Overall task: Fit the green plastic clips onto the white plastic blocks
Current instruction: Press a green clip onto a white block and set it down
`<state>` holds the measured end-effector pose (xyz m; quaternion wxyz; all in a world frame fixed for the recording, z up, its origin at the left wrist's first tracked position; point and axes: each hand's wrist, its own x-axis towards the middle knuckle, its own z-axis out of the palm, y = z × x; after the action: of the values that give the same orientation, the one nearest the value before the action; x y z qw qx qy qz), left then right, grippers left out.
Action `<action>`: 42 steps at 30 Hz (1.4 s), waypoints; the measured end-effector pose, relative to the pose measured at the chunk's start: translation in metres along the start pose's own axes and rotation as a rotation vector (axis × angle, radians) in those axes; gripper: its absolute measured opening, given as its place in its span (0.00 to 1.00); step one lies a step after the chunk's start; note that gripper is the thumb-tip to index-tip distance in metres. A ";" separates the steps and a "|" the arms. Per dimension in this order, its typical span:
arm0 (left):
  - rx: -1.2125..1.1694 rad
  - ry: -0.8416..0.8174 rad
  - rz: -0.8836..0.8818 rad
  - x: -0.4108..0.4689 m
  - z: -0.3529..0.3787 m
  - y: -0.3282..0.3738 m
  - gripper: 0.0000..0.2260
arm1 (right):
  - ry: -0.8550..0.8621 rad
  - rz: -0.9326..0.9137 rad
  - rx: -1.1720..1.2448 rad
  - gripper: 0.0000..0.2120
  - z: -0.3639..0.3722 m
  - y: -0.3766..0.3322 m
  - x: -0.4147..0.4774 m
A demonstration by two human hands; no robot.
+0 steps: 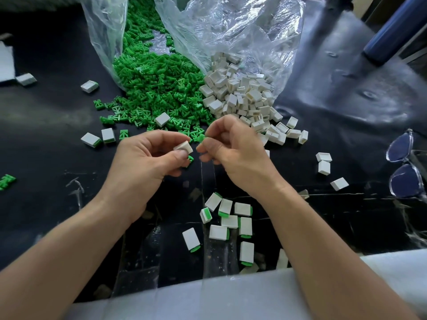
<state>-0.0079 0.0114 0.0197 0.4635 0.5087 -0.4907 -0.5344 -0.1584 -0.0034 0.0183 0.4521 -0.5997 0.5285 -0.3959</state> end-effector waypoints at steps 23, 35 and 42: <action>0.054 -0.004 -0.022 0.000 0.000 0.000 0.05 | -0.045 -0.151 -0.200 0.08 0.000 -0.001 -0.006; -0.018 -0.051 -0.025 -0.001 -0.001 0.002 0.06 | -0.066 -0.099 -0.142 0.09 -0.004 -0.006 -0.008; -0.016 -0.079 -0.028 0.000 -0.002 0.000 0.06 | -0.104 -0.076 -0.291 0.06 -0.004 -0.007 -0.010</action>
<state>-0.0057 0.0110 0.0194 0.4404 0.4903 -0.4971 -0.5644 -0.1618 0.0061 0.0260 0.3718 -0.6981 0.5329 -0.3006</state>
